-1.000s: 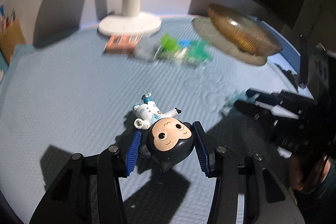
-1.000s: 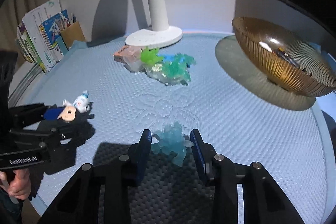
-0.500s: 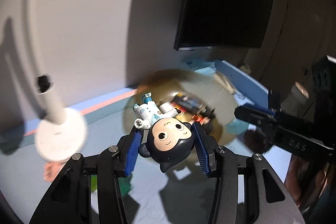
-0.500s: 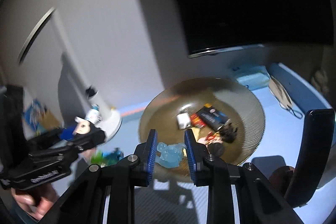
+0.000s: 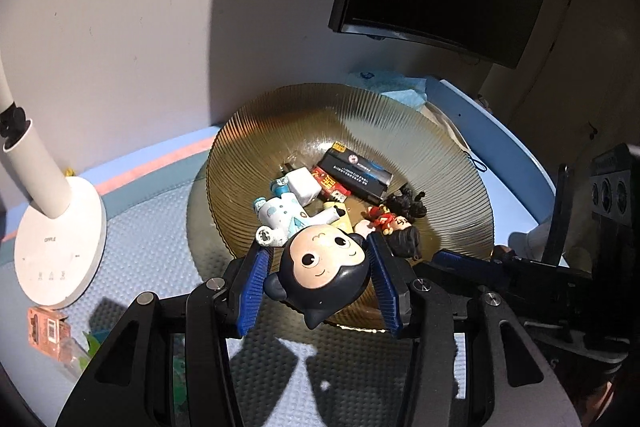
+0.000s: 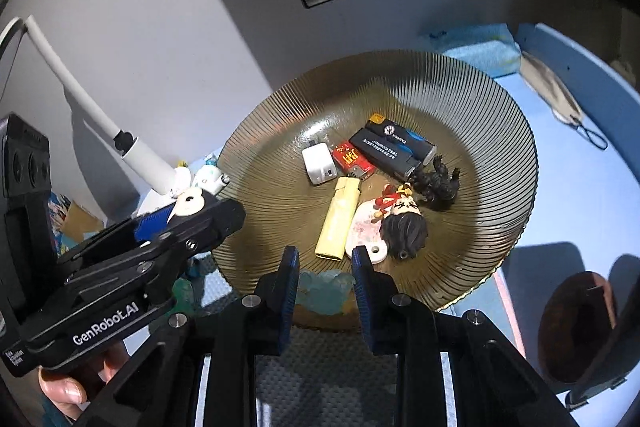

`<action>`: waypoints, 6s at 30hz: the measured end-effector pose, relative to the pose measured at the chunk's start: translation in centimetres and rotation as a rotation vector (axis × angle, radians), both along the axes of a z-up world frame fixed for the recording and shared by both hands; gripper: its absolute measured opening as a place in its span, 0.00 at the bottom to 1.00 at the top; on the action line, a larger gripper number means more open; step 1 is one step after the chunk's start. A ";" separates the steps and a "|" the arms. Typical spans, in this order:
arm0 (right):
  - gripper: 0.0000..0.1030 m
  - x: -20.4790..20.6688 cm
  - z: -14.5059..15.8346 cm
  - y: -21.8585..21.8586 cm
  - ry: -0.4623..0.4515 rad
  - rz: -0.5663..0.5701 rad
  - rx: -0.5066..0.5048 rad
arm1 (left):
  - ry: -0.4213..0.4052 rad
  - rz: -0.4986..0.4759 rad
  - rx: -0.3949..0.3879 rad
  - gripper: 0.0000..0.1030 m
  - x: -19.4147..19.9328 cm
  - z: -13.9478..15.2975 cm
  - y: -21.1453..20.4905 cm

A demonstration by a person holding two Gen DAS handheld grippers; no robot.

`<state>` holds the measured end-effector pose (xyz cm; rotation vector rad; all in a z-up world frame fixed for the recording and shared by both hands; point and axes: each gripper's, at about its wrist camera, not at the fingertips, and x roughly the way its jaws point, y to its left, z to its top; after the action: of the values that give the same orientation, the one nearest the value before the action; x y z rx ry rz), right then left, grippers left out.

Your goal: Organize rigid objects

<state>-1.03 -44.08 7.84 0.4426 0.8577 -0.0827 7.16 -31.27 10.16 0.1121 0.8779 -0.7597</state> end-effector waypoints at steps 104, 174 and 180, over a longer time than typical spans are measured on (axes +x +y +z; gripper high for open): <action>0.37 -2.1 -0.4 26.6 -0.163 0.666 -0.207 | -0.105 -0.079 0.241 0.52 -8.6 -4.8 25.6; 0.34 -0.8 2.0 0.8 0.064 -0.083 -0.159 | -0.019 -0.036 -0.007 0.37 -1.1 0.2 1.3; 0.60 -1.0 1.1 -0.2 0.076 -0.097 -0.104 | 0.004 -0.015 -0.038 0.74 -0.8 0.3 1.2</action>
<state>-2.01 -44.28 8.96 0.3846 0.9017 -0.2334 6.39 -30.03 10.48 0.0836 0.8667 -0.7907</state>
